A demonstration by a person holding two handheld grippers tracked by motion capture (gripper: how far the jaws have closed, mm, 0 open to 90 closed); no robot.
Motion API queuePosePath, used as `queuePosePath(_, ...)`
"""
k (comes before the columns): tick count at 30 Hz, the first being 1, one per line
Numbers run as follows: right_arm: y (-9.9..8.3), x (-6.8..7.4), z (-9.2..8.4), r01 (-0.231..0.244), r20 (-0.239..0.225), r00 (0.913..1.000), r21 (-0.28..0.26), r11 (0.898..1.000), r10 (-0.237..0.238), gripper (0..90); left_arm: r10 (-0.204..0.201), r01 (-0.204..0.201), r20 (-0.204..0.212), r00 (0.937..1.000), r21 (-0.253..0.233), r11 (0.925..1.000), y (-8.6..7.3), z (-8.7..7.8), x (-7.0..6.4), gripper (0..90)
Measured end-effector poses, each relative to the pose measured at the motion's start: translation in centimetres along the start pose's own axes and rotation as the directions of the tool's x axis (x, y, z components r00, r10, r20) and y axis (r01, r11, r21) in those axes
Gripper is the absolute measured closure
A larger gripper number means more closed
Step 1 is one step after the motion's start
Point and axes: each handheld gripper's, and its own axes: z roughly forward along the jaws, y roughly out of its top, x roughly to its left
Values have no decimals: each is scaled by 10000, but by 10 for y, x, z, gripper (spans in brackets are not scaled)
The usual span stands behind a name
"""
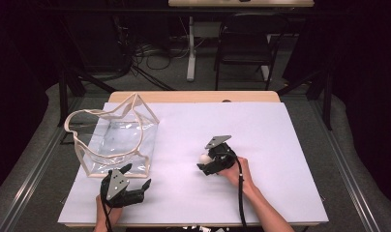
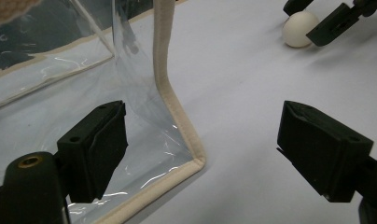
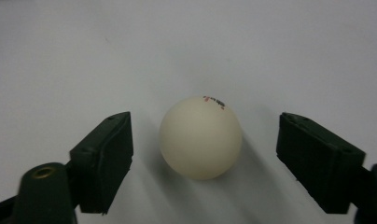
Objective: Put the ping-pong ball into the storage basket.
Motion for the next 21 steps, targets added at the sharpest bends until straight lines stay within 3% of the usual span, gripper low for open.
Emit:
queuePosePath(6, 0, 4, 5, 105, -45, 9999, 394, 9992, -104, 304, -24, 24, -17, 10000, -6, 10000, 0, 0, 0, 161)
queuePosePath(14, 0, 6, 2, 124, 207, 9997, 309, 9994, -130, 483, -23, 23, -13, 10000, -18, 10000, 0, 0, 0, 161)
queuePosePath(21, 0, 5, 1, 89, 243, 9997, 307, 9995, -96, 505, -22, 22, -15, 10000, -10, 10000, 0, 0, 0, 161)
